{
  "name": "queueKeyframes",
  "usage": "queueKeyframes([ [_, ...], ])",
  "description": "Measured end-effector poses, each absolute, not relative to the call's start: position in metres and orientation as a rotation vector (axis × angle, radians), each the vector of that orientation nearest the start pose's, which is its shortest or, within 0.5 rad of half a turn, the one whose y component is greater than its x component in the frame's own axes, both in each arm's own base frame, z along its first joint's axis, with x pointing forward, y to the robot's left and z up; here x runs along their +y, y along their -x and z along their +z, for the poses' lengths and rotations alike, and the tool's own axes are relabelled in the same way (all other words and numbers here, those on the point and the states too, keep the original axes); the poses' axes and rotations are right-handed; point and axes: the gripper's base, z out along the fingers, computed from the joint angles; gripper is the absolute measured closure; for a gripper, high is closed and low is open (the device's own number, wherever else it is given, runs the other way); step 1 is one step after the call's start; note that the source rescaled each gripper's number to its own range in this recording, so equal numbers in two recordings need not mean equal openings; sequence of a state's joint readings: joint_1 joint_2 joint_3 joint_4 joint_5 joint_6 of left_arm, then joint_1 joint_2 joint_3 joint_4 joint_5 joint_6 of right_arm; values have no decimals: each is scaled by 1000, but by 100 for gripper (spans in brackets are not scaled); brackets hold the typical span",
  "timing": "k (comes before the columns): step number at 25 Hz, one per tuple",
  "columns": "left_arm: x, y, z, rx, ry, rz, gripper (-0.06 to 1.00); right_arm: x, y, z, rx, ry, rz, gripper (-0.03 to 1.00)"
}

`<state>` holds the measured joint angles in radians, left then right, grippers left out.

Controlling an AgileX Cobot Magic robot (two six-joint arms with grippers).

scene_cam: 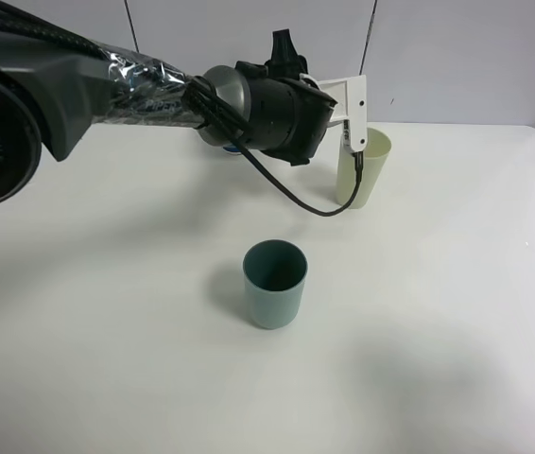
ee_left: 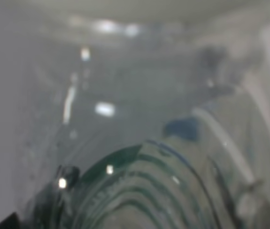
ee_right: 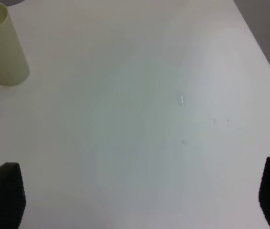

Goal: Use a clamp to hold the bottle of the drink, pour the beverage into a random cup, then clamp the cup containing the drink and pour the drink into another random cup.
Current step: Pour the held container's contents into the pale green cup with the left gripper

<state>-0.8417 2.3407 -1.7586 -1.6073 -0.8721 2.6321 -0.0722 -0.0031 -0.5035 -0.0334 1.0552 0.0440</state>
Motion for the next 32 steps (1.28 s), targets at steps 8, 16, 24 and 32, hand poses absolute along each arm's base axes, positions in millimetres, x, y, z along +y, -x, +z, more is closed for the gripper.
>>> queueKeyframes([
  [8, -339, -384, 173, 1579, -1286, 1018, 89, -2, 6, 279, 2029, -120, -58, -2],
  [16, -341, -383, 174, 1556, -1299, 1026, 89, -2, 6, 279, 2029, -120, -58, -2],
  [24, -346, -386, 174, 1540, -1306, 1005, 89, -2, 6, 279, 2029, -120, -58, -2],
  [32, -353, -392, 169, 1512, -1349, 1046, 89, -2, 6, 279, 2029, -120, -61, -2],
])
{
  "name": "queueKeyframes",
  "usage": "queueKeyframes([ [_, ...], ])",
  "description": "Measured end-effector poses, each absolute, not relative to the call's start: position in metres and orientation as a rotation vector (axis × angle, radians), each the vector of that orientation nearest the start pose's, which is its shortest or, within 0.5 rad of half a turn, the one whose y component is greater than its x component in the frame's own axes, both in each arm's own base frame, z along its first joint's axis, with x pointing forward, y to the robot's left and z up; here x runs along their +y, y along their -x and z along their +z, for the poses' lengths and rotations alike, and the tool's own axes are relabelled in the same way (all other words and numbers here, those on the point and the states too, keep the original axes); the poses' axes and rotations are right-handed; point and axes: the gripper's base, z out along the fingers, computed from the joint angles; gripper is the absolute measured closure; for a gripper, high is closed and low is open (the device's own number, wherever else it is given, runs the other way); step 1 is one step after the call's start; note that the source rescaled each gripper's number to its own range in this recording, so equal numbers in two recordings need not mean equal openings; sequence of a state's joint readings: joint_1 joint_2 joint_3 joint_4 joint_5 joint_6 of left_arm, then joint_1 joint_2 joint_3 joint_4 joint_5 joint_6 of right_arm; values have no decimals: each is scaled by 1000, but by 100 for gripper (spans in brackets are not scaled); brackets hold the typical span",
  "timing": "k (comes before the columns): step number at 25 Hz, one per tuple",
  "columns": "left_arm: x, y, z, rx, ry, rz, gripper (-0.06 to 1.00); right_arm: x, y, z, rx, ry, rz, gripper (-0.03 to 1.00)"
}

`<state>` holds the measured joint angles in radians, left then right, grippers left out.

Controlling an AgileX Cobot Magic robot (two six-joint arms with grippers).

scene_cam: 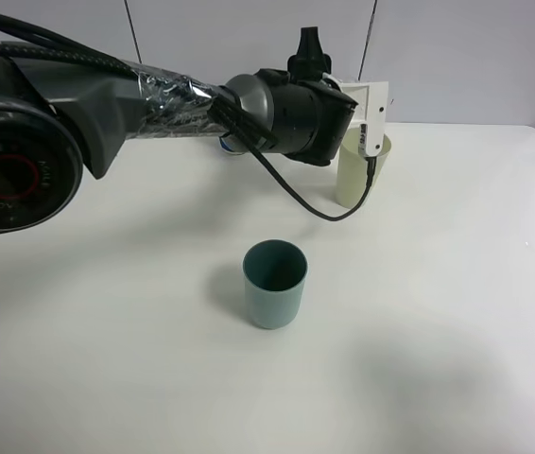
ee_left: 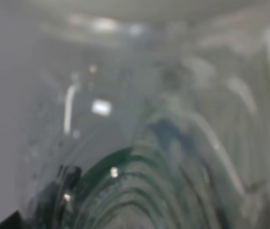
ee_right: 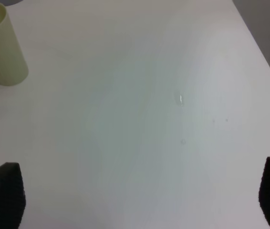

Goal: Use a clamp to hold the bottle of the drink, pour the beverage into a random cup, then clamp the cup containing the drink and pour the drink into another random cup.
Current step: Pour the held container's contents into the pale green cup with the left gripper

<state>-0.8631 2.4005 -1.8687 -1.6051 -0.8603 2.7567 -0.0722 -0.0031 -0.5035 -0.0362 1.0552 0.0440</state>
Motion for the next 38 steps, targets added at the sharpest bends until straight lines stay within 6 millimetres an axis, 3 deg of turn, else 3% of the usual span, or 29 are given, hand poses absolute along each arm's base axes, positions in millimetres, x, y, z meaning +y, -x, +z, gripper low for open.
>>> queueKeyframes([
  [12, -353, -394, 174, 1398, -1423, 1147, 89, -2, 6, 279, 2029, -120, -61, -2],
  [38, -346, -396, 180, 1336, -1466, 1318, 89, -3, 6, 279, 2029, -120, -75, -2],
])
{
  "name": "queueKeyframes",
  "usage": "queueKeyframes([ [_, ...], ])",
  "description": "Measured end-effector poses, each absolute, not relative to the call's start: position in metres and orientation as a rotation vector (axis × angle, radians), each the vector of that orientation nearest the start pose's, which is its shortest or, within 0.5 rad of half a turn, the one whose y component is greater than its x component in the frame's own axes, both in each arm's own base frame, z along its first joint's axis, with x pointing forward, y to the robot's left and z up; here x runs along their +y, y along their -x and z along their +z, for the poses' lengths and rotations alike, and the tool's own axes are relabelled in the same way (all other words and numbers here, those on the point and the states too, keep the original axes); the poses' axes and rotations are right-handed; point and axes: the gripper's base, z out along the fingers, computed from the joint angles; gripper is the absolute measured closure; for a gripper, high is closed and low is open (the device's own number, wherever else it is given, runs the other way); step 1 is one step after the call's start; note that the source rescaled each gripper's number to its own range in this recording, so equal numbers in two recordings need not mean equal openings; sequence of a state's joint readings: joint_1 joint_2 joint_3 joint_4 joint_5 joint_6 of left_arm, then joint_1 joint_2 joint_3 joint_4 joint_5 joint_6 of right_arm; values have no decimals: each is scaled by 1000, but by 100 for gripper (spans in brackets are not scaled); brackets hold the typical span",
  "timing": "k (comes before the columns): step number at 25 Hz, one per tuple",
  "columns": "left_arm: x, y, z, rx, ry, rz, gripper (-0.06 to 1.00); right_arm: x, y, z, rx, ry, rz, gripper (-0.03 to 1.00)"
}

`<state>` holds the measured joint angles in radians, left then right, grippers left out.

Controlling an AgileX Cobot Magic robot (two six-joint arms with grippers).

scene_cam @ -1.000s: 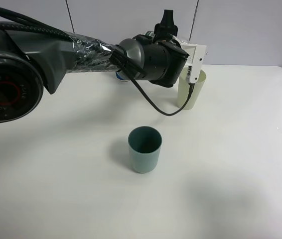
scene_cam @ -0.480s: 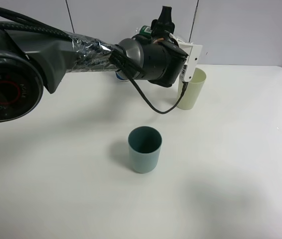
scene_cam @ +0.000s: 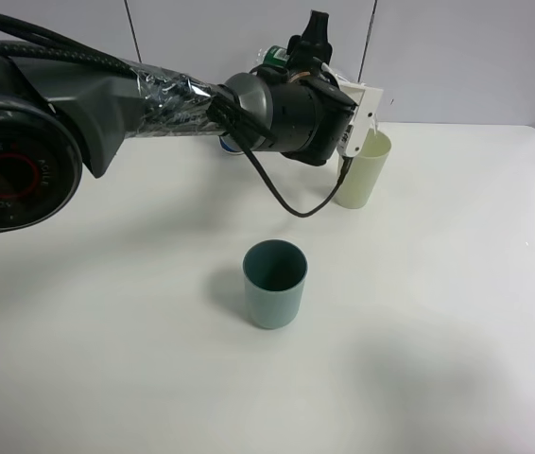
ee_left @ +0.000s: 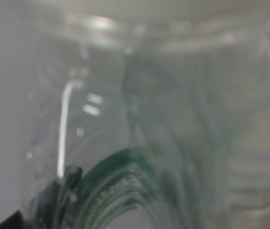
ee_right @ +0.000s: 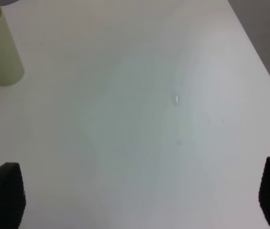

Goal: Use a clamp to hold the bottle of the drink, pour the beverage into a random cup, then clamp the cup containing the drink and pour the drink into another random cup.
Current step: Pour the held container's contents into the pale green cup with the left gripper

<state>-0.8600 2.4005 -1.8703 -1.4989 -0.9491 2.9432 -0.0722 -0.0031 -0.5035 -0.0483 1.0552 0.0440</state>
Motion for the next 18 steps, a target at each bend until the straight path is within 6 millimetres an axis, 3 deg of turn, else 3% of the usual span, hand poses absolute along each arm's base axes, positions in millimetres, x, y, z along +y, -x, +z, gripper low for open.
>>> queueKeyframes([
  [18, -344, -395, 181, 1345, -1453, 1356, 89, -4, 6, 279, 2028, -121, -84, -2],
])
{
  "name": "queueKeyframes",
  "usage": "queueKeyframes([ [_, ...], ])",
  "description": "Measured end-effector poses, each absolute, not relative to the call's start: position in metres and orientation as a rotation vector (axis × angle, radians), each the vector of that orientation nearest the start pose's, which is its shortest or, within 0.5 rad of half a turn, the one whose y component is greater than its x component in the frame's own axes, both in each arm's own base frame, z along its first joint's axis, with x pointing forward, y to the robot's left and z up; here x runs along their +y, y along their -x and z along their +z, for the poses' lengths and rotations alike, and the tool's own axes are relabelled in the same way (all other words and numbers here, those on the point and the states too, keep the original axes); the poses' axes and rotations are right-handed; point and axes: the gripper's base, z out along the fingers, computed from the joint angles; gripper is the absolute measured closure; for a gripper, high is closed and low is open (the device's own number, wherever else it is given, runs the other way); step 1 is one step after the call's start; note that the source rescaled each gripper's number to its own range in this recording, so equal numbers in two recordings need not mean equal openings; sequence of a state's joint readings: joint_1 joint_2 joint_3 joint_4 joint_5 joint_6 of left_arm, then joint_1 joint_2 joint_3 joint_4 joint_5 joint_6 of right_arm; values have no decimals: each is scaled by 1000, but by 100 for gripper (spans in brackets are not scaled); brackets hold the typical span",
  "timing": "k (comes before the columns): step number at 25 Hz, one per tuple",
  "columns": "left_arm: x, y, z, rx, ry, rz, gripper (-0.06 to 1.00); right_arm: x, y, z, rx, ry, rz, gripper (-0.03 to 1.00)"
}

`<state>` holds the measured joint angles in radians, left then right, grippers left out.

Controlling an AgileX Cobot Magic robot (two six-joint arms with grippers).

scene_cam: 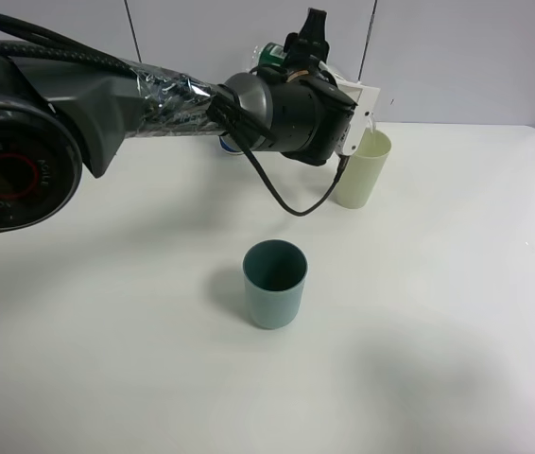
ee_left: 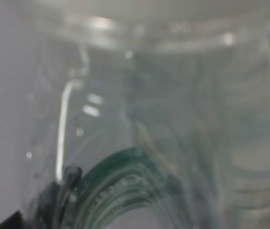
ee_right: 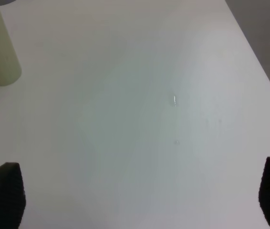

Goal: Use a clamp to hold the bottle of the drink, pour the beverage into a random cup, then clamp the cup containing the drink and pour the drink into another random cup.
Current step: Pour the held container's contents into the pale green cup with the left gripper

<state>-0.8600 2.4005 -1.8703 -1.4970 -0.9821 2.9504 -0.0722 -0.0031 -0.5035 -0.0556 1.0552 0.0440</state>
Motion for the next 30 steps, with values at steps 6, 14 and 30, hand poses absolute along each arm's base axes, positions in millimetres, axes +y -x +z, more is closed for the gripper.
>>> queueKeyframes([
  [6, -342, -395, 182, 1344, -1455, 1384, 89, -4, 6, 279, 2028, -121, -84, -2],
  [14, -342, -395, 182, 1344, -1454, 1397, 89, -4, 6, 279, 2028, -121, -84, -2],
  [30, -343, -396, 188, 1264, -1442, 1459, 89, -4, 6, 279, 2028, -121, -84, -2],
])
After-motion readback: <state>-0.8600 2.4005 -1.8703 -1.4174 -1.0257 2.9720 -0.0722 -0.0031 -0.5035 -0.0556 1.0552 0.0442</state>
